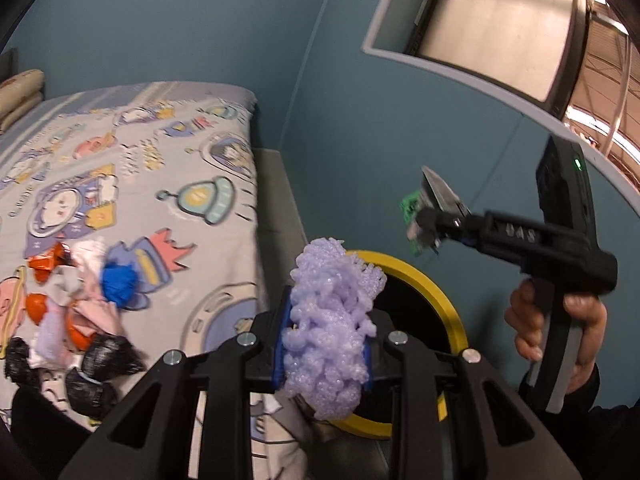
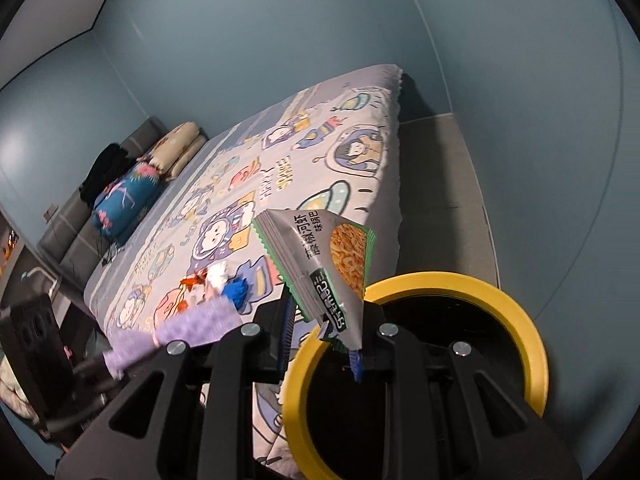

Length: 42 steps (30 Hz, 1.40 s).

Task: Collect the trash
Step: 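Open the left tool over the bin while the right tool releases the snack packet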

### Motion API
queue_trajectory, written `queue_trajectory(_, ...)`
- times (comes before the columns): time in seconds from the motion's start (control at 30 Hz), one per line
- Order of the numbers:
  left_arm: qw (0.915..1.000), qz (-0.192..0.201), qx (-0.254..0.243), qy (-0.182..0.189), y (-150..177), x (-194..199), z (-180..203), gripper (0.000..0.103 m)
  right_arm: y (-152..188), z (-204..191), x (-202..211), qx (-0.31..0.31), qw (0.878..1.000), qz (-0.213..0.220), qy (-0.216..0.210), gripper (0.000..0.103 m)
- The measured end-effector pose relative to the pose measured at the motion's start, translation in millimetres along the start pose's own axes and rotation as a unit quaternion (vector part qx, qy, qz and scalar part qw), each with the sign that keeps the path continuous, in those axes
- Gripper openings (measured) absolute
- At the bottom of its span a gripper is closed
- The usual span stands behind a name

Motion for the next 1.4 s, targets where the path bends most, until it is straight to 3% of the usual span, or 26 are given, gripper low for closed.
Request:
queue_trajectory(0.4, 0.9963, -0.079, -0.006, 0.034, 58, -47, 29, 0.025, 25, 20, -28, -0.027, 0.998, -0.063, 0.002, 0.029)
queue_trajectory(0.6, 0.9954, -0.084, -0.023, 0.04, 64, -49, 39, 0.026, 28, 25, -32, -0.034, 0.997, -0.065, 0.007, 0.034)
queue_trajectory(0.77, 0.996, -0.073, -0.02, 0.049, 58, -44, 42, 0.042, 22, 32, -30, -0.052, 0.997, -0.055, 0.005, 0.045)
queue_trajectory(1.0, 0.9965, -0.055, -0.025, 0.059, 52, -34, 48, 0.07, 14, 38, -25, -0.06, 0.997, -0.042, 0.01, 0.051)
queue_trajectory(1.17, 0.9984, -0.031, -0.016, 0.044, 38, -22, 37, 0.077, 6, 39, -18, -0.059, 0.998, -0.023, 0.007, 0.051)
queue_trajectory(1.4, 0.9999, 0.009, -0.009, -0.009, 14, 1, 3, 0.085, -7, 24, -3, -0.028, 0.999, 0.017, 0.007, 0.057)
Point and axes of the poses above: each gripper's, at about its wrist camera, not at the fingertips, and x roughly against the way its jaws point, z to its right, y to its underside, the point moved 10 cm from there along -x, roughly the way its jaws point, and after that the axes turned 8 degrees about z, right-handed, at the moved point
